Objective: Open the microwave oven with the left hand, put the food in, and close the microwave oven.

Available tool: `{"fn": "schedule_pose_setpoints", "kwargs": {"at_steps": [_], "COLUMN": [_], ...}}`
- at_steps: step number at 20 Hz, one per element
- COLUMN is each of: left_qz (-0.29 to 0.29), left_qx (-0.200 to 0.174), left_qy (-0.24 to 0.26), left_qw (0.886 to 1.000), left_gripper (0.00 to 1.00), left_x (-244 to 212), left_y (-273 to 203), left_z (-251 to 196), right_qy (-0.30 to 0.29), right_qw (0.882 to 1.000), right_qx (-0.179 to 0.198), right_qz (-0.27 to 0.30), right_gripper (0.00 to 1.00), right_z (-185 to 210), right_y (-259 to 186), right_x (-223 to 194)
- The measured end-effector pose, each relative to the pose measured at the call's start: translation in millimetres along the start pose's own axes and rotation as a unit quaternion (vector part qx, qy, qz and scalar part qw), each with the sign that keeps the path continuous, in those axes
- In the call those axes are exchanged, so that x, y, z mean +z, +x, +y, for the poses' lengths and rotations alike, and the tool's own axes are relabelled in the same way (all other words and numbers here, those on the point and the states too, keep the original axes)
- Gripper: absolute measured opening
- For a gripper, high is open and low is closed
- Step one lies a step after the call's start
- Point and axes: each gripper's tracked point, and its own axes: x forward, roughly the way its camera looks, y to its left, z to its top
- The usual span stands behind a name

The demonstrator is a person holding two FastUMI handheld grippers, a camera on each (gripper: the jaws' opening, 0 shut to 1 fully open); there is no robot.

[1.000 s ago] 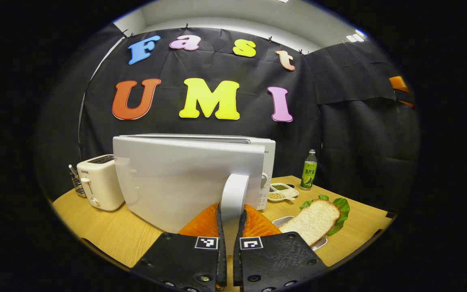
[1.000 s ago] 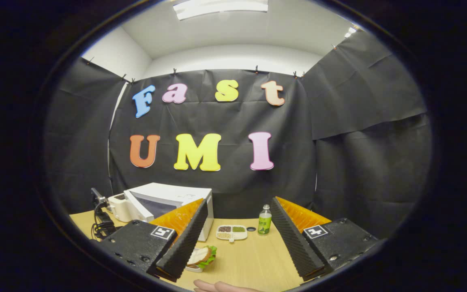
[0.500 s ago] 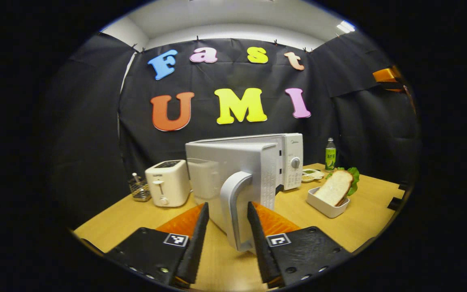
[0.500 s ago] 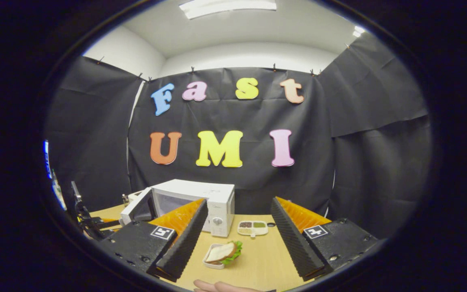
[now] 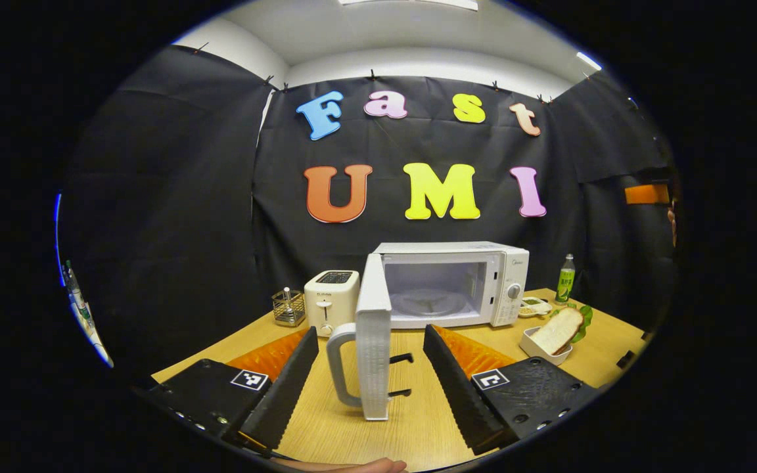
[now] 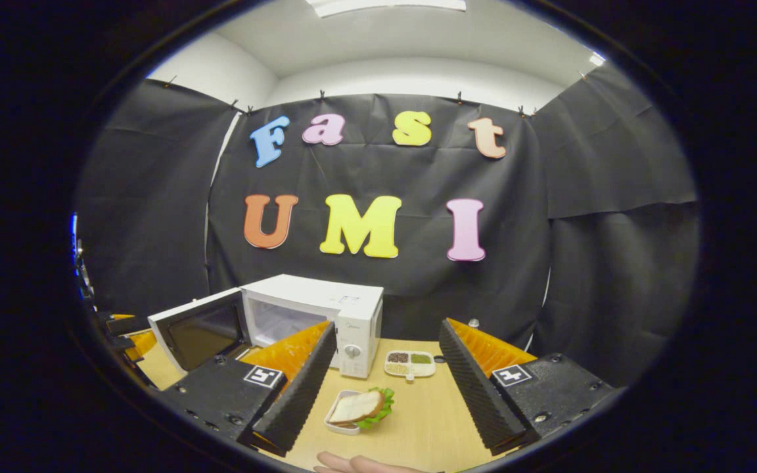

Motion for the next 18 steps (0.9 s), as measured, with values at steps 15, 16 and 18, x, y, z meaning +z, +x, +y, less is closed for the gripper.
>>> {"fn": "schedule_pose_setpoints", "kwargs": {"at_steps": [15, 16, 18], "left_qz": [-0.053, -0.053, -0.058], "left_qx": [0.043, 0.045, 0.050], "left_qy": [0.034, 0.040, 0.051], "left_qw": [0.997, 0.997, 0.996], "left_gripper": [0.95, 0.95, 0.95], "left_x": [70.3, 71.1, 75.2], "left_y": [3.4, 3.1, -2.0], "left_z": [-28.3, -31.0, -33.3], "right_qy": [0.084, 0.097, 0.126], "right_qw": [0.918, 0.906, 0.883], "right_qx": [0.148, 0.157, 0.177], "right_qz": [0.358, 0.381, 0.415], "right_gripper": [0.99, 0.98, 0.85], "right_z": [-17.3, -17.6, -14.4], "right_y": [112.6, 117.1, 123.2], "right_x": [-179.2, -193.7, -214.1]}}
